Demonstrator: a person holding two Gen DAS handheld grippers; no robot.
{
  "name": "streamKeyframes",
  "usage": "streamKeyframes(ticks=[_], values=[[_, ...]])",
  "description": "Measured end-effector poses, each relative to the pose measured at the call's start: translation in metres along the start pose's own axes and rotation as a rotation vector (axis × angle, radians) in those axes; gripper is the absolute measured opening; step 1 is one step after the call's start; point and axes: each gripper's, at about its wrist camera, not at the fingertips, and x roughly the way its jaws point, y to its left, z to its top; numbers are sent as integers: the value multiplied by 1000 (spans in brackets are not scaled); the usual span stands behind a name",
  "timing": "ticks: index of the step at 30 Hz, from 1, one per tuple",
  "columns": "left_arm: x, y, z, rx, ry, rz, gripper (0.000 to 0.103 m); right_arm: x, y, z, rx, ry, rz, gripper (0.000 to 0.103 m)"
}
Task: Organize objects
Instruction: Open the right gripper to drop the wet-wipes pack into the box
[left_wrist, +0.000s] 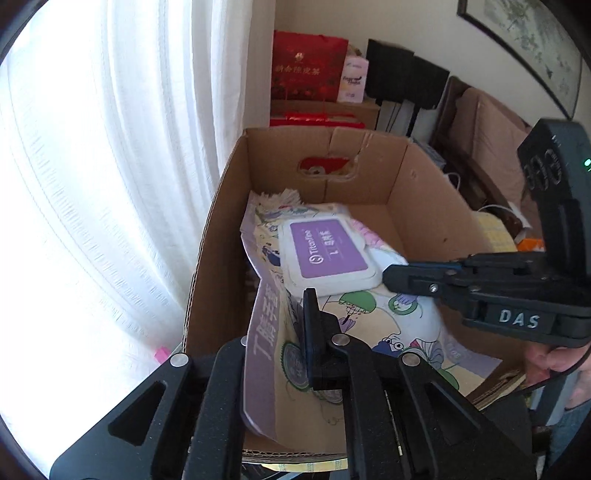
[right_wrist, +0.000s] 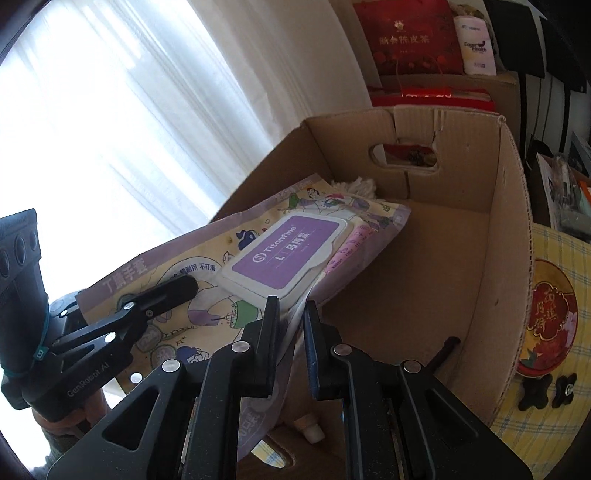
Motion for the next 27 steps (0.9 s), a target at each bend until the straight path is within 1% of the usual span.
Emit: streamKeyframes(ticks=[2, 3, 5, 6, 7, 8, 9, 11, 13, 14, 15, 16, 18, 21, 22, 23, 24, 27], values=[[3, 1, -5, -7, 23, 28, 16, -2, 5, 0, -36, -3, -35, 16], [3, 2, -8, -18, 33, 45, 19, -2, 6, 1, -44, -1, -44, 19], [0, 3, -8, -34, 28, 66, 27, -5, 8, 0, -63, -4, -59, 20], [-4, 5, -8, -45, 19, 65, 34, -7, 7, 2, -65, -12, -60, 20], [-8, 6, -6, -58, 11, 58, 42, -10, 6, 3, -64, -16, -61, 26], [-11, 7, -4, -69, 4, 54, 44, -13, 6, 4, -61, -22, -58, 31], [-16, 8, -3, -81, -6, 55, 46, -17, 6, 4, -61, -31, -59, 33], [-22, 8, 3, -86, -21, 56, 52, -27, 7, 6, -70, -49, -57, 33], [-33, 6, 6, -88, -51, 43, 70, -37, 8, 5, -80, -67, -65, 34], [-39, 3, 6, -90, -71, 34, 74, -43, 8, 5, -88, -78, -74, 36], [-43, 1, 8, -91, -80, 24, 80, -50, 9, 4, -95, -90, -89, 43], [-46, -1, 8, -90, -84, 12, 80, -55, 9, 4, -101, -100, -102, 49], [-48, -9, 11, -87, -72, -20, 80, -68, 9, -1, -109, -114, -131, 56], [-46, -23, 12, -78, -57, -67, 83, -83, 1, -3, -108, -127, -178, 67], [-44, -27, 14, -75, -54, -75, 90, -88, -3, -5, -103, -131, -189, 73], [-42, -32, 16, -70, -53, -86, 95, -92, -6, -7, -96, -136, -195, 76], [-42, -38, 17, -62, -53, -105, 97, -96, -8, -10, -92, -139, -198, 81], [-40, -57, 20, -39, -38, -162, 97, -107, -18, -14, -81, -162, -235, 81]])
